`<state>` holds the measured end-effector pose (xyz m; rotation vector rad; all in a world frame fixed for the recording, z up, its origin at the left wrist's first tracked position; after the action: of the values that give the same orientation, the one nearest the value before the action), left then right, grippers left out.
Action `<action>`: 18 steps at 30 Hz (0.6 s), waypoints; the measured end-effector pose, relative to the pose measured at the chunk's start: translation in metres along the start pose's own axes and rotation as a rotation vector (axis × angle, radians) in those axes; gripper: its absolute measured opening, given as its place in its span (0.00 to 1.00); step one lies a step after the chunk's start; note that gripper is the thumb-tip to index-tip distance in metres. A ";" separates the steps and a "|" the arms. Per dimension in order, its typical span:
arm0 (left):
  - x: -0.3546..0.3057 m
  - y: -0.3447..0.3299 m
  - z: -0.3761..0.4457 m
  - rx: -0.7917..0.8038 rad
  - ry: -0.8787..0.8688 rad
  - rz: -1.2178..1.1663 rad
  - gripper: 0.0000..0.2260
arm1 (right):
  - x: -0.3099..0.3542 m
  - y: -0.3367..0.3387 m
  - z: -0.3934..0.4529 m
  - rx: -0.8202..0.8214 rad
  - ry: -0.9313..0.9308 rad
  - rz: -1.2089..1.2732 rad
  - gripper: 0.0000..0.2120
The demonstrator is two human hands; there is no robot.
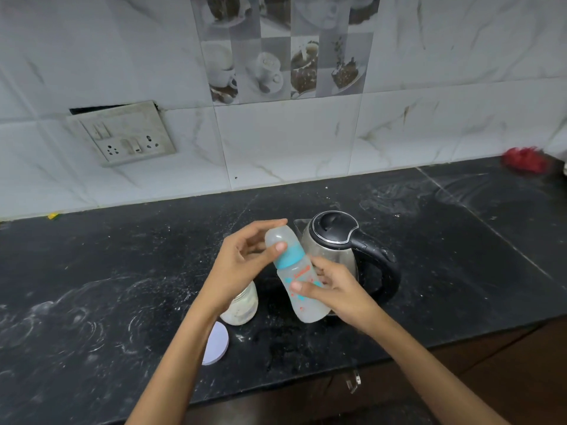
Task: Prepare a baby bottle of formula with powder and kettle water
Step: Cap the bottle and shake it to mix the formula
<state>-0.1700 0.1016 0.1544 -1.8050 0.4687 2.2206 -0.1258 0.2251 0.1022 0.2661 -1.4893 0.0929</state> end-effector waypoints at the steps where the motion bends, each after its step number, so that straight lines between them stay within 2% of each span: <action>1: -0.003 0.004 -0.001 -0.084 0.002 0.050 0.18 | 0.002 0.004 -0.001 -0.038 0.036 -0.144 0.19; 3: -0.008 0.005 -0.002 -0.168 -0.007 0.123 0.18 | 0.006 0.008 -0.004 -0.089 0.094 -0.381 0.23; 5: -0.008 0.002 0.000 -0.138 -0.018 0.140 0.17 | 0.006 0.010 -0.005 -0.113 0.111 -0.452 0.25; 6: -0.005 -0.001 0.002 -0.093 -0.012 0.110 0.17 | 0.004 0.010 -0.005 -0.100 0.087 -0.378 0.24; 10: 0.006 -0.009 0.008 0.092 0.016 -0.105 0.18 | -0.012 0.002 -0.007 -0.001 -0.092 0.225 0.16; 13: 0.010 -0.019 0.006 0.198 0.056 -0.277 0.23 | -0.015 -0.013 -0.011 0.098 -0.186 0.535 0.22; 15: 0.012 -0.024 0.005 0.248 0.093 -0.345 0.24 | -0.017 -0.021 -0.012 0.149 -0.227 0.657 0.27; 18: 0.013 -0.021 0.006 0.221 0.090 -0.193 0.20 | -0.021 -0.021 -0.010 0.136 -0.236 0.671 0.28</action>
<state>-0.1700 0.1234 0.1413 -1.7580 0.5113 1.8874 -0.1128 0.2091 0.0786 -0.1305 -1.7585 0.7217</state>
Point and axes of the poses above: each hand's wrist, its own z-axis towards the middle knuckle, its own y-axis out of the back of the hand, x = y × z, the point moved 10 cm from there along z, towards the middle knuckle, and after that the axes turned 2 degrees about y, right-handed, at the moved point
